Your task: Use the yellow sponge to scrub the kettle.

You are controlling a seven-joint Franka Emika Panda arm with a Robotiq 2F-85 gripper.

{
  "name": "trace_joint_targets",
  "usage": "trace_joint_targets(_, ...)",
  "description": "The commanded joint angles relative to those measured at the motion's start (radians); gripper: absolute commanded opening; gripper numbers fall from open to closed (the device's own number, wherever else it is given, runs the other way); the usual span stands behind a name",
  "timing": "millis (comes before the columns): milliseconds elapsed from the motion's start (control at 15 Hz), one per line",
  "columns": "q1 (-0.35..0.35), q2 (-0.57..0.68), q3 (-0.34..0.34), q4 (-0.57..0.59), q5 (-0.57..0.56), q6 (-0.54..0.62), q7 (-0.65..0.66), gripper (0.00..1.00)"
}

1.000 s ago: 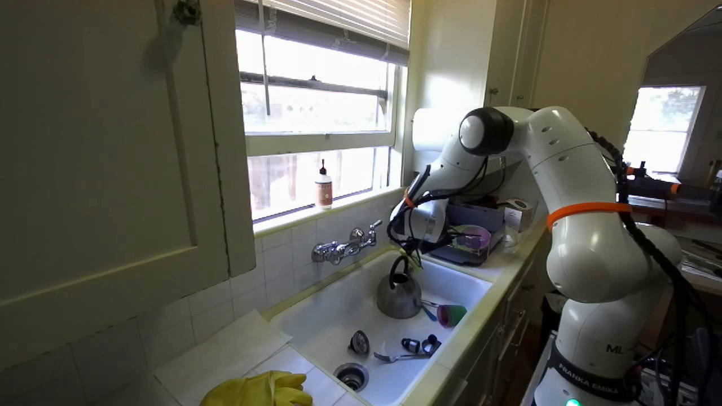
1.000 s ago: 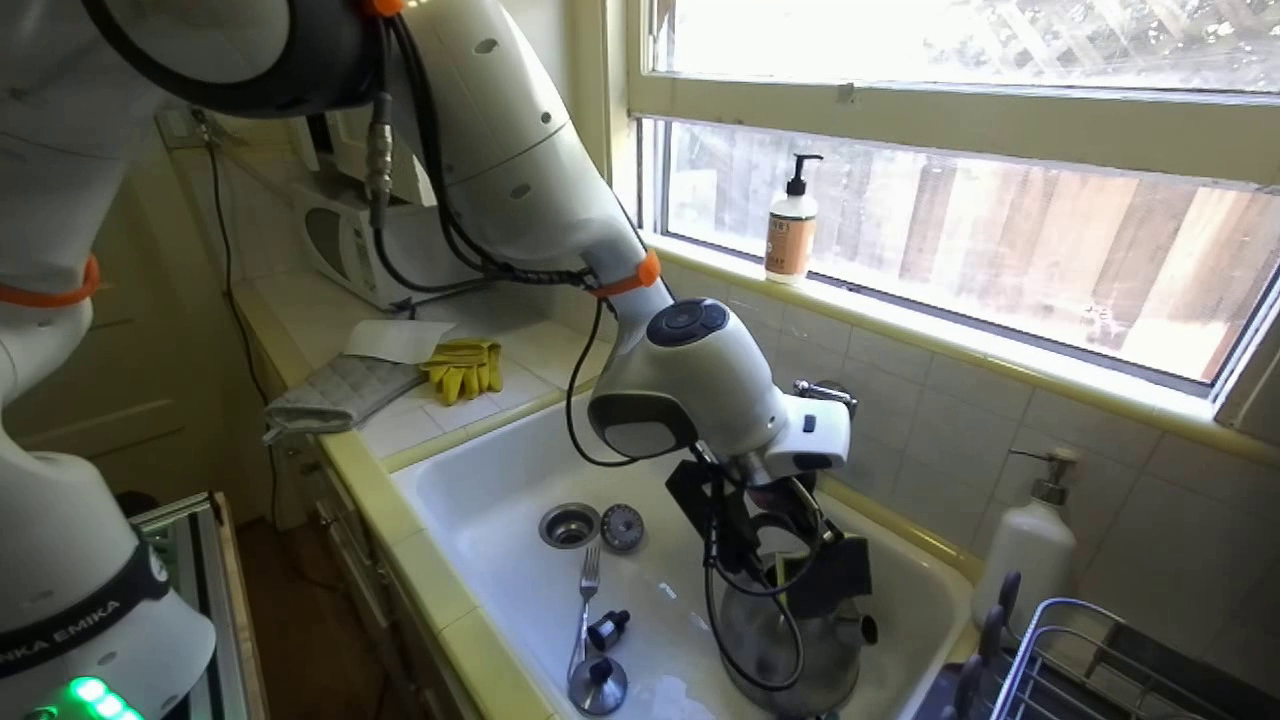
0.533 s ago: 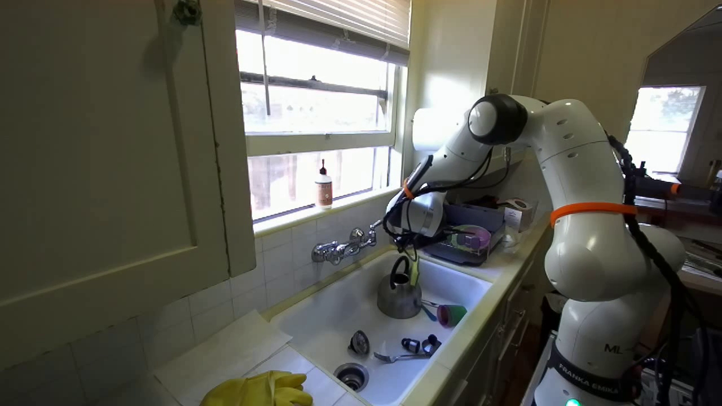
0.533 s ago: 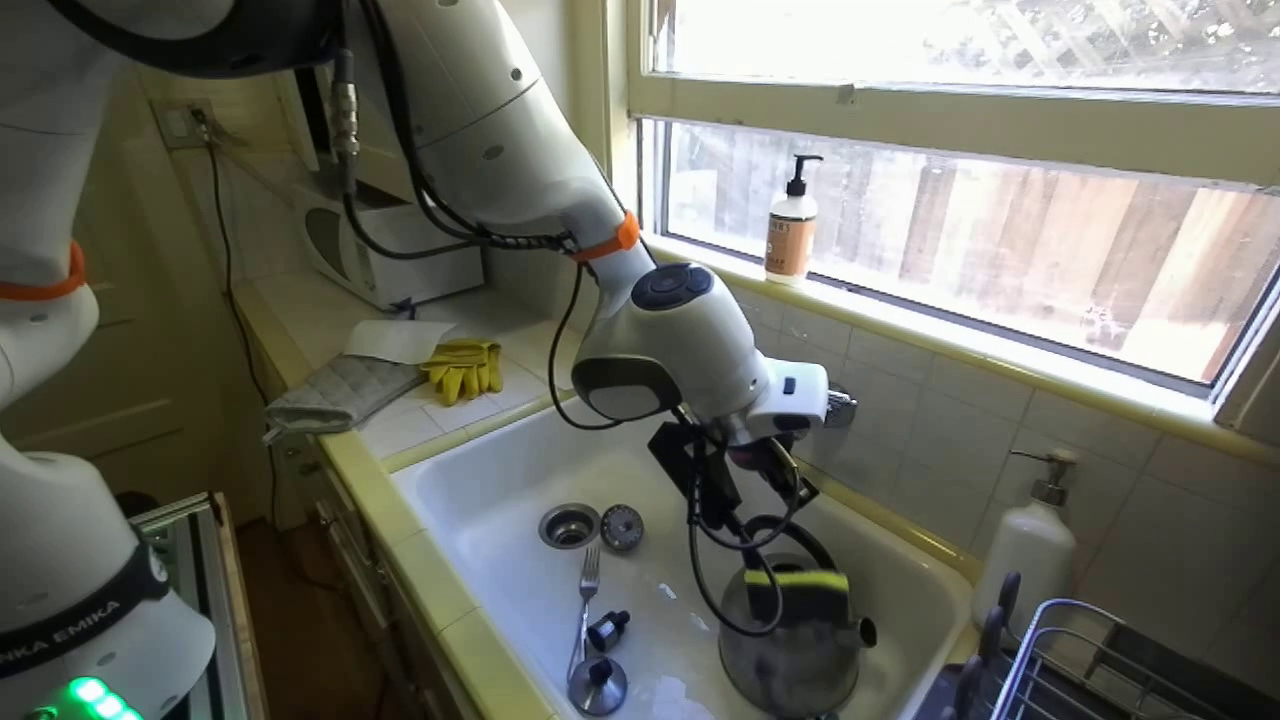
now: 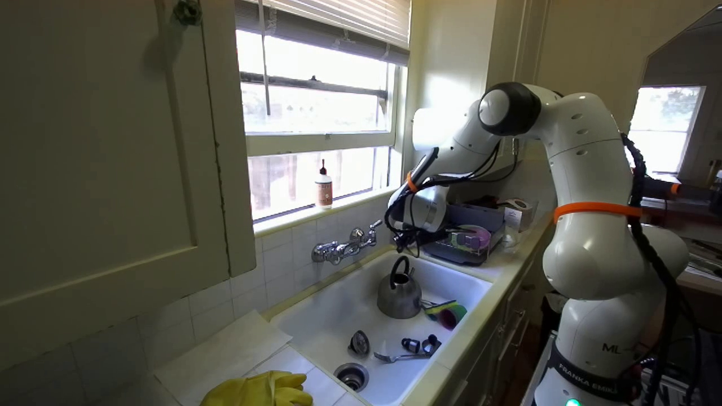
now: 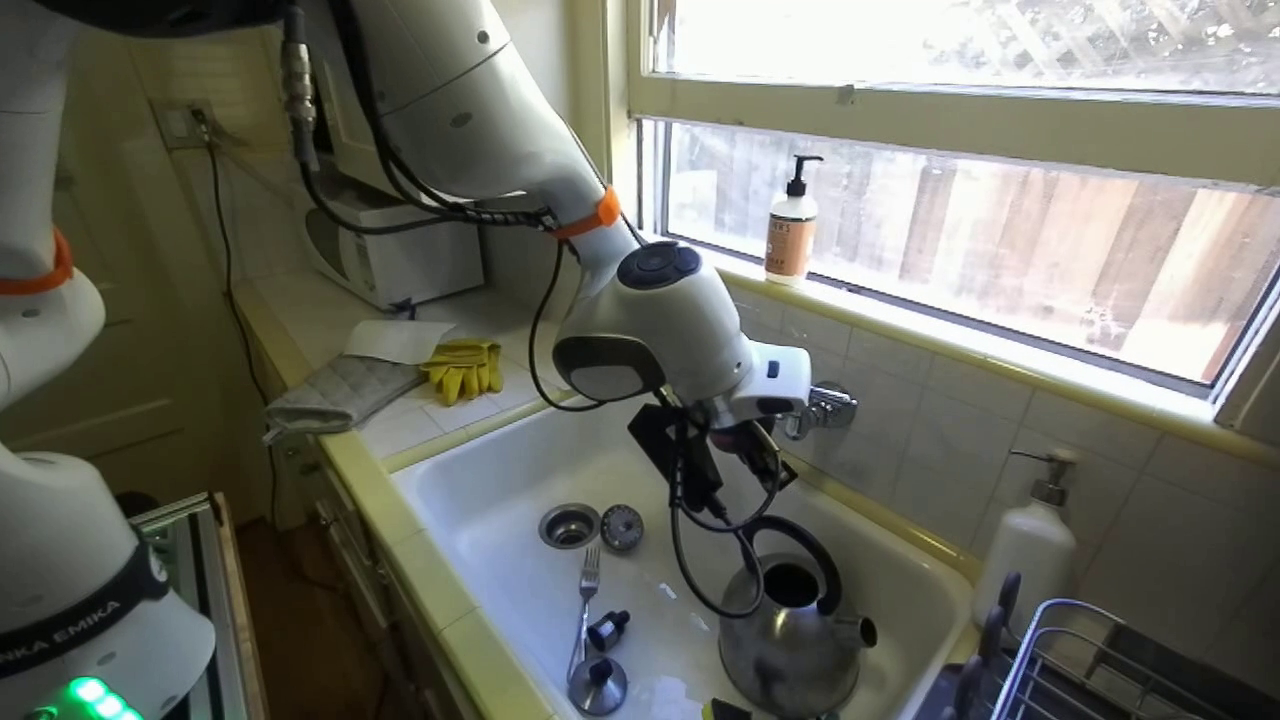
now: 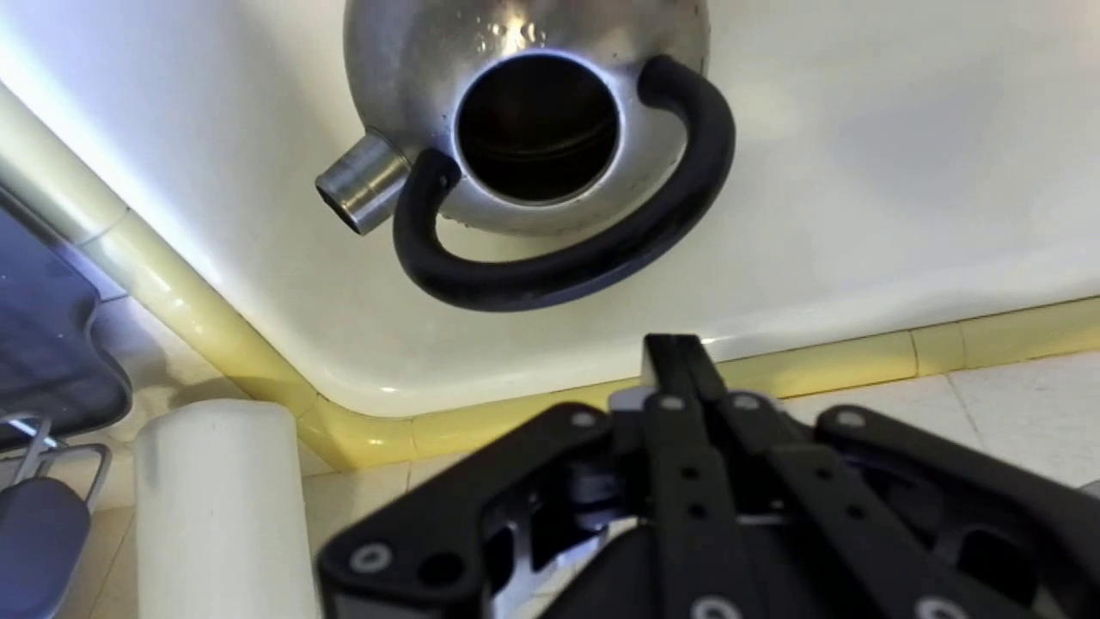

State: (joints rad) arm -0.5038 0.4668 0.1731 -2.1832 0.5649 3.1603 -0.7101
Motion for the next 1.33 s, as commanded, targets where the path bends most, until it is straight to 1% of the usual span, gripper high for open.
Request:
trace_joint_targets(0, 0.105, -0.103, -0.185, -0.082, -0.06, -0.155, 0.068, 0.28)
trace_joint_targets(67, 0.111, -0.12, -0.244, -0.117, -0.195, -0.185, 0.19, 0.31)
trace_joint_targets(133, 0.134, -0.128, -0.308, -0.114, -0.263, -0.237, 0.231, 0.37)
trace_joint_targets(200, 0.167, -0.13, -0.386, -0.11, -0.348, -0.268, 0.304, 0.44)
trace_joint_targets(267, 0.188, -0.133, -0.446, -0.098, -0.431, -0.325, 0.376, 0.53)
trace_joint_targets(333, 0.207, -0.132, -0.502, -0.079, -0.502, -0.375, 0.445, 0.6)
trace_joint_targets(400, 0.207, -0.13, -0.525, -0.056, -0.546, -0.432, 0.488, 0.66)
trace_joint_targets(467, 0.191, -0.134, -0.524, -0.04, -0.562, -0.474, 0.503, 0.75)
trace_joint_targets(600, 0.158, -0.136, -0.486, -0.016, -0.533, -0.549, 0.499, 0.91)
trace_joint_targets(667, 0.144, -0.133, -0.463, -0.006, -0.503, -0.584, 0.485, 0.97)
trace_joint_targets(733, 0.143, -0.127, -0.452, 0.004, -0.487, -0.607, 0.491, 1.0)
trace_joint_targets(867, 0.136, -0.104, -0.422, 0.015, -0.444, -0.629, 0.502, 1.0)
trace_joint_targets(933, 0.143, -0.129, -0.441, -0.006, -0.49, -0.593, 0.494, 1.0)
trace_joint_targets(1267, 0.141, -0.126, -0.434, -0.002, -0.487, -0.595, 0.494, 1.0)
